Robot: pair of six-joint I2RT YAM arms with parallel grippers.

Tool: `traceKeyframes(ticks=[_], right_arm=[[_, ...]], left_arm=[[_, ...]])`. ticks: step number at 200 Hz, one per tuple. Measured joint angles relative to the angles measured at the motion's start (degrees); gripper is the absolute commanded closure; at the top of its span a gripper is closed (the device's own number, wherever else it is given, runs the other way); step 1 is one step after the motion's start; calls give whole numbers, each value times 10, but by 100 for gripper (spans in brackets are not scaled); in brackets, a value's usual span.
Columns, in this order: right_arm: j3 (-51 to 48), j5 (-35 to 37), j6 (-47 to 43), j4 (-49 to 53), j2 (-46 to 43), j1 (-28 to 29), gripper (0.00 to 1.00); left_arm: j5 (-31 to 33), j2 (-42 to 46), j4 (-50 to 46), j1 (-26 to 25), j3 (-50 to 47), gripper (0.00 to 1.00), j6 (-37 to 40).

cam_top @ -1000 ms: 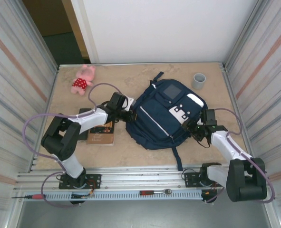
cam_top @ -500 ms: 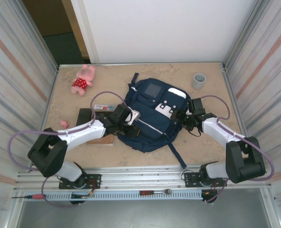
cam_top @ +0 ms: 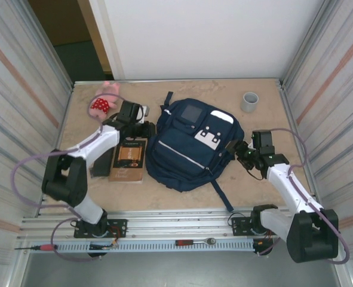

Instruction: Pack the student bag

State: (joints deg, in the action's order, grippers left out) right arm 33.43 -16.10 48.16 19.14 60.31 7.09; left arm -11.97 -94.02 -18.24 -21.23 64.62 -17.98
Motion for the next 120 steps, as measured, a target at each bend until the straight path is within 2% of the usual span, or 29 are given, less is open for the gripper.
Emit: traceKeyframes(ticks=[20, 42, 71, 120], right_arm=[[-13, -19, 12, -31, 42, 21, 41], [-9, -24, 14, -64, 101, 38, 42], [17, -23, 10, -80, 170, 36, 41], [61, -16, -8, -110, 227, 27, 41]], left_arm=[[-16, -58, -3, 4, 13, 72, 3], [-19, -77, -5, -10, 1, 72, 6], [-10, -56, 21, -45, -46, 72, 4], [35, 25, 19, -120, -129, 72, -5]])
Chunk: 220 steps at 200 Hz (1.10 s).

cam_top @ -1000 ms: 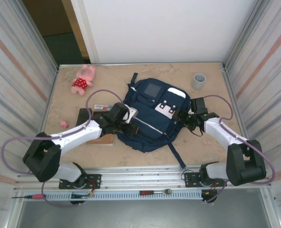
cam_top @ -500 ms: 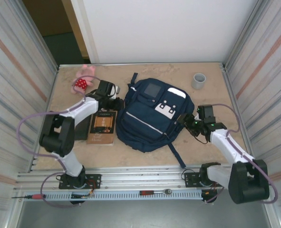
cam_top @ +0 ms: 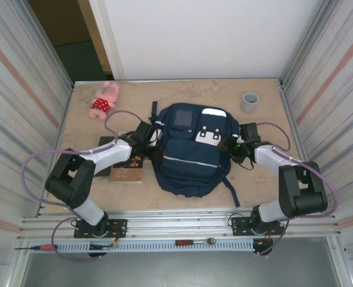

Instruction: Pack the student bag

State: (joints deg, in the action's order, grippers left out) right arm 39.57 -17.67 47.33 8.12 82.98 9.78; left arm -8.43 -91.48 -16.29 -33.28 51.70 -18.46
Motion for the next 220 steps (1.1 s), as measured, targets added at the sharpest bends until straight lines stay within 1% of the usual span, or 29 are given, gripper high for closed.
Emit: traceKeyframes(ticks=[9, 26, 42, 56, 74, 83, 94, 110, 122, 141, 153, 168, 192, 200, 220], right_arm=[[3, 0, 0, -11, 6, 1, 41], [3, 0, 0, -24, 9, 7, 40], [3, 0, -1, -27, 8, 14, 38], [3, 0, -2, -21, -2, 18, 36], [1, -1, -10, 2, -42, 22, 30], [0, 0, -17, 16, -68, 22, 28], [-1, 5, -23, 41, -111, 21, 27], [-1, 13, -32, 69, -179, 17, 25], [-1, 16, -35, 86, -235, 13, 24], [-13, 18, -36, 104, -313, 2, 23], [-24, 21, -37, 114, -348, -4, 23], [-45, 27, -37, 127, -388, -10, 22], [-73, 32, -36, 156, -428, -17, 22], [-80, 33, -34, 163, -438, -20, 22], [-91, 33, -30, 173, -452, -24, 22]], left_arm=[[2, 15, -4, -11, -14, 72, -3], [6, 43, -14, -26, -32, 67, -7], [12, 72, -26, -36, -42, 58, -10], [17, 104, -33, -47, -43, 53, 1], [26, 154, -32, -72, -41, 49, 37], [25, 176, -32, -80, -36, 47, 61], [22, 193, -31, -85, -27, 41, 100], [6, 203, -28, -85, -8, 38, 157], [-22, 202, -21, -83, 3, 36, 208], [-94, 188, -15, -84, 16, 34, 302], [-137, 170, -11, -87, 22, 35, 360], [-169, 140, -10, -95, 28, 33, 425], [-179, 75, -9, -117, 47, 28, 514], [-173, 46, -8, -124, 58, 27, 544], [-153, -7, 1, -142, 86, 23, 589]])
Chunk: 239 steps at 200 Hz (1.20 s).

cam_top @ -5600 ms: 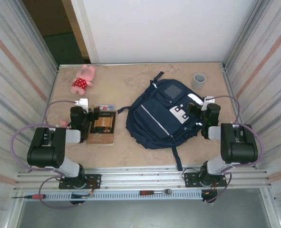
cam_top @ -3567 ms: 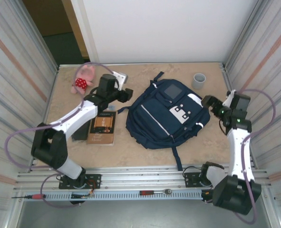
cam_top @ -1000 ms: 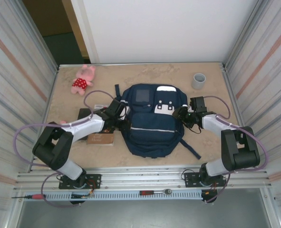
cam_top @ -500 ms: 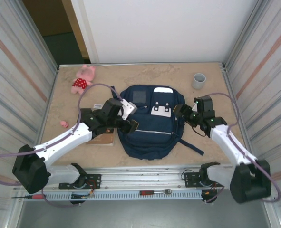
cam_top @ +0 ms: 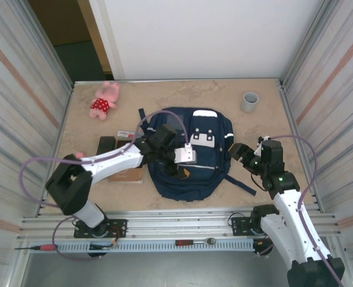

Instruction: Pack the student bag

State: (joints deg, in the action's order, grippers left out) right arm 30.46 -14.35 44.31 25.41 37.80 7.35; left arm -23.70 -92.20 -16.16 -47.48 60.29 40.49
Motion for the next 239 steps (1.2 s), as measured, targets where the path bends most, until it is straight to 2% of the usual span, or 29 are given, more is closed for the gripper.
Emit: traceKeyframes(ticks=[30, 56, 103, 117, 144, 185, 213, 220, 239], right_arm=[[-7, 0, 2, 13, -6, 0, 22], [-8, 0, 2, 17, -10, 0, 22], [-8, 0, 2, 17, -11, 0, 21], [-8, 0, 2, 17, -10, 0, 21], [-8, 0, 2, 17, 0, 0, 22], [-9, 0, 2, 16, 5, 0, 22], [-9, 0, 2, 16, 5, 0, 22], [-9, 0, 2, 16, 5, 0, 22], [-9, 0, 2, 16, 5, 0, 21]], left_arm=[[26, -61, 31, -28, 31, 19, 44], [23, -91, 45, -42, 42, 17, 62], [-5, -96, 46, -43, 43, 15, 74], [-22, -96, 40, -43, 43, 10, 78], [-33, -96, 34, -48, 40, 10, 84], [4, -96, 86, -52, 19, 12, 46], [28, -98, 122, -53, 12, 24, 27], [34, -101, 127, -54, 12, 24, 26], [54, -110, 132, -61, 12, 15, 28]])
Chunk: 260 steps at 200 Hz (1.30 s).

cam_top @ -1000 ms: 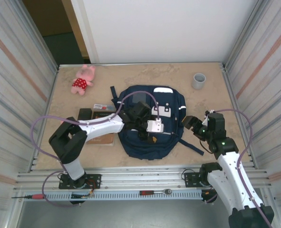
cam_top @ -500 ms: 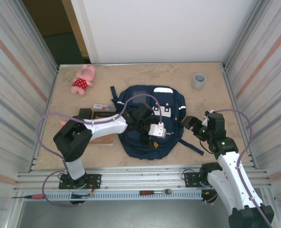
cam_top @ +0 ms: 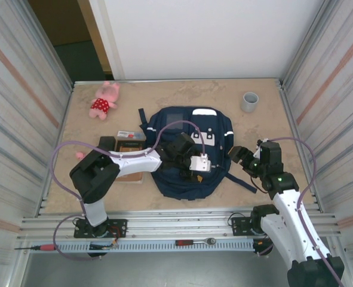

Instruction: Pack the student bag

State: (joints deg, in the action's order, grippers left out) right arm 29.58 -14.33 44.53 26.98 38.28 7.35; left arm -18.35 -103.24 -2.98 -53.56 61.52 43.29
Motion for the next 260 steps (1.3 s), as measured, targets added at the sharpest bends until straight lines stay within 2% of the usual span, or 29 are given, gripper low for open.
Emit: traceKeyframes(ticks=[14, 26, 35, 36, 42, 55, 66, 74, 80, 102, 116, 171, 188, 210, 232, 260], right_arm=[[0, 1, 0, 0, 0, 0, 21], [0, 2, 0, 0, 0, 0, 21], [0, 5, 0, 0, 1, 0, 21], [0, 6, 0, 0, 1, 0, 21], [0, 7, 0, 0, 2, 0, 20], [0, 9, 0, 0, 5, 0, 20], [0, 10, 0, 0, 7, 0, 20], [0, 11, -1, 0, 9, 0, 19], [0, 10, -2, 0, 10, 0, 19], [0, 0, -26, -15, 22, 0, 18], [3, -11, -59, -19, 39, 0, 16], [55, -82, -240, -23, 130, -18, 6], [55, -128, -279, -49, 152, -48, 8], [23, -189, -304, -145, 164, -78, 11], [1, -224, -333, -217, 191, -67, 12], [3, -246, -402, -258, 249, -30, 20]], left_arm=[[12, -4, 1, -2, 0, 13, 5], [23, -6, 3, -5, 0, 18, 12], [31, -8, 3, -6, 0, 29, 16], [33, -8, 3, -6, 0, 35, 15], [37, -10, 3, -7, -2, 48, 17], [47, -11, 5, -14, -7, 66, 19], [61, -10, 14, -19, -12, 85, 19], [69, -8, 19, -19, -14, 96, 19], [73, -3, 23, -19, -15, 100, 19], [68, 38, 21, -11, -30, 100, 16], [35, 75, -1, 8, -33, 100, 8], [-186, 233, -40, 181, -38, 100, -52], [-248, 247, -48, 229, -38, 100, -68], [-309, 249, -54, 276, -38, 100, -79], [-349, 249, -63, 304, -38, 100, -84], [-376, 249, -76, 318, -36, 100, -84]])
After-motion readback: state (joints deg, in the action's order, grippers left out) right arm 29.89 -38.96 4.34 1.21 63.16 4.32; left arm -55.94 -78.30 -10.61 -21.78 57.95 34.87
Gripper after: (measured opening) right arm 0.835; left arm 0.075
